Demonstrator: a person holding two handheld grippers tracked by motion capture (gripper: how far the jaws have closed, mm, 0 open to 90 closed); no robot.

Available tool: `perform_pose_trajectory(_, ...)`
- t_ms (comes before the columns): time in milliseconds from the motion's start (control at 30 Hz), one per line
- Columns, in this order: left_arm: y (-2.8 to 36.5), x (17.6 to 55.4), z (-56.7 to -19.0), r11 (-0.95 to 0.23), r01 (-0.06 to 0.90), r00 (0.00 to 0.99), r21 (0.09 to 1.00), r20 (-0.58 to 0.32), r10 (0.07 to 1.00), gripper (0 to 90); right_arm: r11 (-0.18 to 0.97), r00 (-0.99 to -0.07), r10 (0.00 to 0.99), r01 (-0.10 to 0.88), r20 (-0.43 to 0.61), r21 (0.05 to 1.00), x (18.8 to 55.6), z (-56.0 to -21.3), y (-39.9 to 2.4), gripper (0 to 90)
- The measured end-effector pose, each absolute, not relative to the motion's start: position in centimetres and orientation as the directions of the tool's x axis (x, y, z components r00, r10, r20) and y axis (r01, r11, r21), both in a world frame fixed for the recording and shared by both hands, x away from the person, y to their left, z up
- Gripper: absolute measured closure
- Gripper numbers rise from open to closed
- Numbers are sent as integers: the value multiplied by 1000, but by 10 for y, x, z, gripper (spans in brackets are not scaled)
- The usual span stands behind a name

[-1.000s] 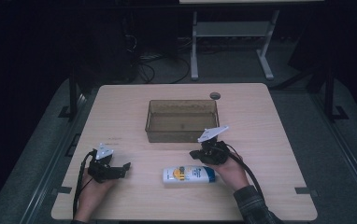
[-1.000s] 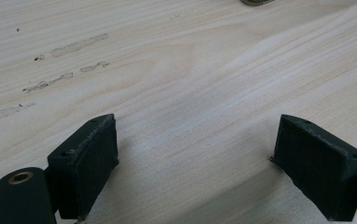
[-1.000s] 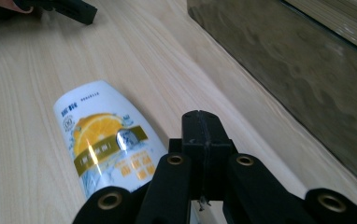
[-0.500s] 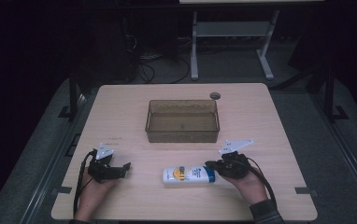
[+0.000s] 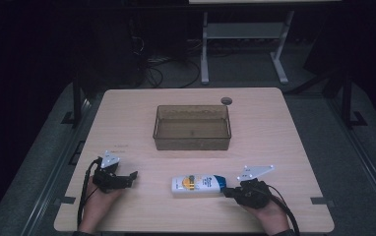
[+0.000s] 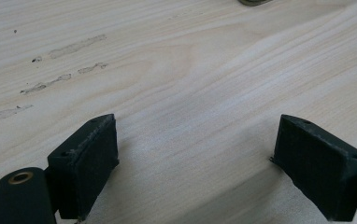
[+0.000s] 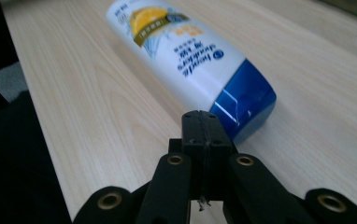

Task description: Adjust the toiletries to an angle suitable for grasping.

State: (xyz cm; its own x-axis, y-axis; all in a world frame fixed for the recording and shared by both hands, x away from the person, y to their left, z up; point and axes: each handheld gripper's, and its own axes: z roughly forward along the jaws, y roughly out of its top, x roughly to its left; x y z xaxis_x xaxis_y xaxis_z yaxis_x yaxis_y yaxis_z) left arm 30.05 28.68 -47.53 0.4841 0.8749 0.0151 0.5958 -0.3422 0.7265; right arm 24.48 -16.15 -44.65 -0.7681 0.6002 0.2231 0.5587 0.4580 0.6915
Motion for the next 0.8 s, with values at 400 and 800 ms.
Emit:
perform_pose_trajectory(400, 287, 300, -475, -342, 596, 484, 727, 15, 875, 122, 481, -767, 605, 567, 214, 669, 254, -457, -156, 894)
perform_pose_trajectory(800, 287, 300, -475, -342, 596, 484, 727, 15, 875, 122, 476, -757, 622, 569, 200, 670, 268, -458, -157, 894)
